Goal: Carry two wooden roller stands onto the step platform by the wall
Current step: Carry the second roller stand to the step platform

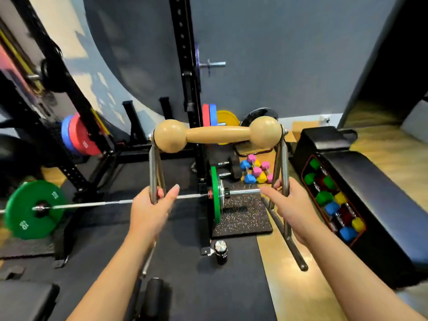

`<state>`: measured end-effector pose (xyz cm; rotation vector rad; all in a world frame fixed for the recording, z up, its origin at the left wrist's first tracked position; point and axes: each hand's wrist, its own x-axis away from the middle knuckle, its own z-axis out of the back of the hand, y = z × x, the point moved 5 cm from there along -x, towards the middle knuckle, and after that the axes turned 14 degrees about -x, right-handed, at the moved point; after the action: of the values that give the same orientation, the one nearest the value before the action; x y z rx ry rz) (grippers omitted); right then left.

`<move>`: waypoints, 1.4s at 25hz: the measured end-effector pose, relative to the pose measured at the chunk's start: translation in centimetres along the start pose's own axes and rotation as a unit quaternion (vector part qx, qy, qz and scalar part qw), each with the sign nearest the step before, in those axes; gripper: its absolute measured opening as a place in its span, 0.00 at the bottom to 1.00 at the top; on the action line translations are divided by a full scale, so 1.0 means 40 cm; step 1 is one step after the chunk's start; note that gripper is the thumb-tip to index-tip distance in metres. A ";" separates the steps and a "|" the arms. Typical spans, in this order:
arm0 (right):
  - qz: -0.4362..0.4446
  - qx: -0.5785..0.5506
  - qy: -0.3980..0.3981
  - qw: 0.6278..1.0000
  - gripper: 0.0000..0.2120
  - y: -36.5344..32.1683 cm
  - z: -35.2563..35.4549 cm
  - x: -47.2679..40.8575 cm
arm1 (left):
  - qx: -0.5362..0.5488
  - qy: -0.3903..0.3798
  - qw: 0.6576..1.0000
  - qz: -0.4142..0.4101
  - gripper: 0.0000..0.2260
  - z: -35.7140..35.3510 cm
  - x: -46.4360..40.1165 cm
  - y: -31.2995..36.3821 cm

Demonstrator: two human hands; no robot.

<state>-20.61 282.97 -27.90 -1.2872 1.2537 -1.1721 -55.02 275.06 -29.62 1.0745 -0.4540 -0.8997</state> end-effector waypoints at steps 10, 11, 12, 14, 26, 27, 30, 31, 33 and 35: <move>0.176 -0.034 0.005 0.984 0.09 -0.587 0.017 -0.006 | 0.028 0.062 0.978 -0.195 0.26 0.247 -0.033 0.592; 0.190 -0.039 0.008 0.981 0.10 -0.625 0.017 -0.006 | 0.019 0.071 0.975 -0.209 0.25 0.267 -0.034 0.635; 0.205 -0.041 0.011 0.978 0.11 -0.667 0.018 0.000 | 0.024 0.077 0.972 -0.221 0.25 0.288 -0.032 0.675; 0.237 -0.046 0.002 0.970 0.11 -0.745 0.013 0.021 | 0.050 0.077 0.968 -0.234 0.27 0.325 -0.016 0.740; 0.303 -0.061 -0.036 0.950 0.10 -0.897 -0.018 0.084 | 0.092 0.088 0.958 -0.255 0.24 0.425 0.045 0.846; 0.303 -0.061 -0.037 0.950 0.10 -0.894 -0.022 0.085 | 0.095 0.089 0.959 -0.253 0.22 0.429 0.047 0.842; 0.301 -0.064 -0.055 0.950 0.10 -0.882 -0.053 0.078 | 0.083 0.105 0.961 -0.241 0.22 0.455 0.058 0.824; 0.301 -0.062 -0.063 0.949 0.10 -0.879 -0.069 0.074 | 0.087 0.110 0.961 -0.237 0.22 0.468 0.062 0.814; 0.304 -0.061 -0.080 0.947 0.10 -0.876 -0.107 0.065 | 0.090 0.129 0.960 -0.230 0.22 0.500 0.077 0.795; 0.314 -0.061 -0.097 0.943 0.10 -0.874 -0.156 0.060 | 0.073 0.168 0.957 -0.223 0.20 0.545 0.095 0.770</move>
<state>-23.92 281.07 7.48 -0.9463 1.4535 -0.5064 -55.81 265.51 7.06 1.4700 0.0125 -1.0615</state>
